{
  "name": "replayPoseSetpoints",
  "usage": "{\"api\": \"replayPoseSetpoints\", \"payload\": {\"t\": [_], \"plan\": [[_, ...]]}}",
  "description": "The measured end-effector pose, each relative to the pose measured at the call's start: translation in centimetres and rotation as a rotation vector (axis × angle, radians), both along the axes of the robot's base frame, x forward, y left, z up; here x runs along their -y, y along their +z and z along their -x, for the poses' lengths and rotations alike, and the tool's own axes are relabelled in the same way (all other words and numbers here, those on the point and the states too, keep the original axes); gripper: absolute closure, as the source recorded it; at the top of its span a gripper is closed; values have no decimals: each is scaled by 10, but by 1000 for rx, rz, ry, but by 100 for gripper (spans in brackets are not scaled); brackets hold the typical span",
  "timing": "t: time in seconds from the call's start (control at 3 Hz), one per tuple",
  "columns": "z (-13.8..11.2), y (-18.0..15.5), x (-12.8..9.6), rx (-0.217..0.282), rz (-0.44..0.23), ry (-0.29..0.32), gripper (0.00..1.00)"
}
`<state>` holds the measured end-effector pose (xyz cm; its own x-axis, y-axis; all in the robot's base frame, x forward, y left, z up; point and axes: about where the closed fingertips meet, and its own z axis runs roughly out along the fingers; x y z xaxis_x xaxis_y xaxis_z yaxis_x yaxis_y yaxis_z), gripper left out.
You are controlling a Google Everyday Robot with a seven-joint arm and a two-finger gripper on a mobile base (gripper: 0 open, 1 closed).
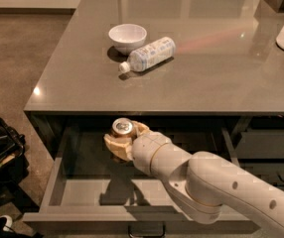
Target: Place orange can into top drawer
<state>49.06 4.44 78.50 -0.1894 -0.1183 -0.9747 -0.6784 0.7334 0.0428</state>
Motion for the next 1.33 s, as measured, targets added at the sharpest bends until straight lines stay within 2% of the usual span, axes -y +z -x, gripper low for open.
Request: {"api": "replayPoseSetpoints", "payload": {"t": [0.33,1.0,1.33], "plan": [[-7,-25,3,-47,1,-47,100],[-6,-63,6,-133,-15,-131,100],[-6,-64,7,-135,-14,-136,82]]}}
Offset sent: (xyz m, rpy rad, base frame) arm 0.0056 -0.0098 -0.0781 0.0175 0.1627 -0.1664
